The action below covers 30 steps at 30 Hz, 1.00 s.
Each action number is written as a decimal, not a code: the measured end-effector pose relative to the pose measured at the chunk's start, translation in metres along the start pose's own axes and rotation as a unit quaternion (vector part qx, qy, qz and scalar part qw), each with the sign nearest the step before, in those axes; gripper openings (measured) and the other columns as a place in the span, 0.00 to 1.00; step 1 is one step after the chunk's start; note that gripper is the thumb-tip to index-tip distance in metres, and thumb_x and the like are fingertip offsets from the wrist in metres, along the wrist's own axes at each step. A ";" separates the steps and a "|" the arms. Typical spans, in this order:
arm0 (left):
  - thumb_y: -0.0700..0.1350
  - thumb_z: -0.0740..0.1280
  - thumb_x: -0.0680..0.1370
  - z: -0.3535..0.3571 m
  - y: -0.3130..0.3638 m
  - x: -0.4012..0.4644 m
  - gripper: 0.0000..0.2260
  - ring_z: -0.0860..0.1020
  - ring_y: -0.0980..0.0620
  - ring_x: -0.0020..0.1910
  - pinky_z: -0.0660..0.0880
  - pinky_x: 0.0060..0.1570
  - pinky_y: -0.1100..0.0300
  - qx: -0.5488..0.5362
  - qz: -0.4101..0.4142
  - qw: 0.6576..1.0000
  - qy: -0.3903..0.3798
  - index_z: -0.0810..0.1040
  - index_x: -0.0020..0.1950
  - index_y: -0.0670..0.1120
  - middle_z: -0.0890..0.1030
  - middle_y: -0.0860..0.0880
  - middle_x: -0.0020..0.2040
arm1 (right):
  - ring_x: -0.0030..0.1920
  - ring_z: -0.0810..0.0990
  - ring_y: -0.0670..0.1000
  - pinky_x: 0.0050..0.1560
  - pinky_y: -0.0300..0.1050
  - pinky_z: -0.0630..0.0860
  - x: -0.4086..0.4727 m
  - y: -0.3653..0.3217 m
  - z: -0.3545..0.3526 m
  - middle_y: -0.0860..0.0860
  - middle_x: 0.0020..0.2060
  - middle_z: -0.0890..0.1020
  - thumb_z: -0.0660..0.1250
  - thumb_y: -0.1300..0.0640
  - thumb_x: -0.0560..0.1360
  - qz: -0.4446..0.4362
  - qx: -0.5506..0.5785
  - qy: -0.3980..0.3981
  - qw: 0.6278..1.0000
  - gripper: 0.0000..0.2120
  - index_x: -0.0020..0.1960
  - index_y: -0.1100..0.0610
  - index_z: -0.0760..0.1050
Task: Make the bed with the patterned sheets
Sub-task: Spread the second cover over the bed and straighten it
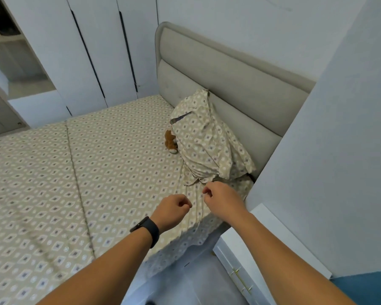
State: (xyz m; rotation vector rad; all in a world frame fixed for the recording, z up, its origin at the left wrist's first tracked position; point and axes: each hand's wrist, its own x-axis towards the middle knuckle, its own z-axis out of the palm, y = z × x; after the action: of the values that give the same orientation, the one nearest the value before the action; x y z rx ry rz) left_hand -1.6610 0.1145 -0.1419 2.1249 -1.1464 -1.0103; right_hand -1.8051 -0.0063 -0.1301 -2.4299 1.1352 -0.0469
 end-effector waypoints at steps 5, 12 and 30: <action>0.42 0.63 0.80 -0.021 0.000 0.070 0.08 0.81 0.51 0.45 0.78 0.47 0.55 0.006 -0.010 1.000 -0.026 0.82 0.50 0.49 0.83 0.52 0.47 | 0.49 0.79 0.49 0.51 0.52 0.80 0.061 0.012 0.000 0.44 0.50 0.81 0.61 0.53 0.80 0.030 0.024 -0.005 0.999 0.09 0.56 0.48 0.79; 0.44 0.63 0.82 -0.060 0.027 0.181 0.09 0.79 0.46 0.42 0.79 0.50 0.48 -0.022 0.004 0.999 -0.042 0.81 0.52 0.40 0.84 0.39 0.50 | 0.45 0.79 0.46 0.45 0.45 0.77 0.138 0.031 -0.029 0.43 0.46 0.81 0.62 0.52 0.80 0.104 0.052 0.043 0.992 0.08 0.53 0.48 0.79; 0.44 0.62 0.83 -0.084 0.053 0.431 0.06 0.80 0.48 0.48 0.75 0.43 0.58 0.010 -0.113 0.991 -0.069 0.79 0.53 0.50 0.80 0.50 0.48 | 0.70 0.69 0.61 0.65 0.56 0.72 0.505 0.197 -0.012 0.57 0.72 0.68 0.69 0.35 0.73 0.282 0.078 -0.029 0.956 0.43 0.77 0.59 0.62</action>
State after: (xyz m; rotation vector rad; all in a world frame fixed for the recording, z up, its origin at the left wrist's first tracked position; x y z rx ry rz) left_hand -1.4613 -0.2736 -0.2120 2.2698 -0.9966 -1.2694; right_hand -1.6161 -0.4913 -0.2809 -1.8808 1.6834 0.1091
